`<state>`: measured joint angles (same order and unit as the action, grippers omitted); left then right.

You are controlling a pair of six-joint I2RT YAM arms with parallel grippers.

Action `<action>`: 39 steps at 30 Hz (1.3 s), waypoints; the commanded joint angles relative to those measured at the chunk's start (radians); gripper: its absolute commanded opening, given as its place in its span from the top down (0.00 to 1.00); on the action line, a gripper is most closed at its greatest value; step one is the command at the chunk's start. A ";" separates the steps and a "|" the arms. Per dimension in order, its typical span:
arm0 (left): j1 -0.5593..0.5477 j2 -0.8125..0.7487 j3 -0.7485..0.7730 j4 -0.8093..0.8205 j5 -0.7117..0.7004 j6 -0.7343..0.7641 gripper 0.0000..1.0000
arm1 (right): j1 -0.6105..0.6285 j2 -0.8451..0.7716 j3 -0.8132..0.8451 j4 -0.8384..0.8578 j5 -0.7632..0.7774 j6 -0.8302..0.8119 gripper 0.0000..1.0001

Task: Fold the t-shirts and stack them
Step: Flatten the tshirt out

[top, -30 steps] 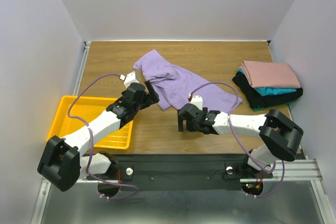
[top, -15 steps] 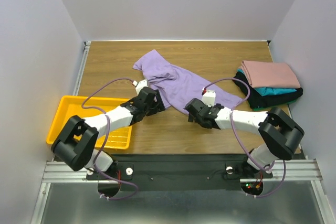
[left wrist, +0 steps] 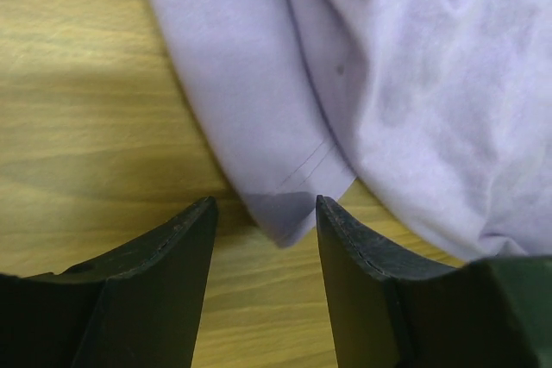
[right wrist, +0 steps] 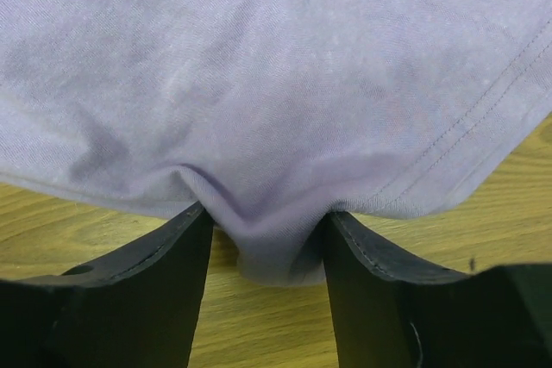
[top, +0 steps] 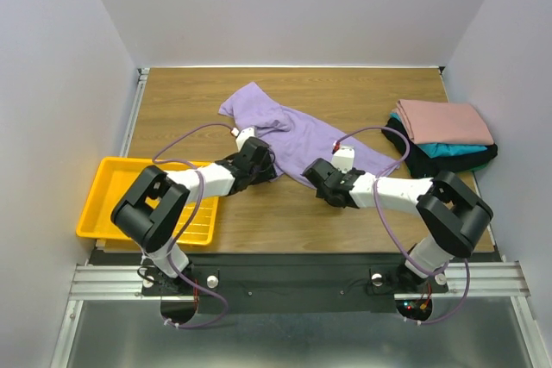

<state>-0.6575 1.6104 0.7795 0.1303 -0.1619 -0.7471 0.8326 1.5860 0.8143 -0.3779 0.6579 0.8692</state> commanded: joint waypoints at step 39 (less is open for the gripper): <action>-0.033 -1.006 0.245 -0.196 -0.221 0.201 1.00 | -0.096 -0.840 0.389 -0.055 0.350 -0.472 1.00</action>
<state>-0.6880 0.5938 1.0080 -0.0982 -0.3462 -0.5900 0.7387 0.7719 1.1866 -0.4339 0.9550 0.4438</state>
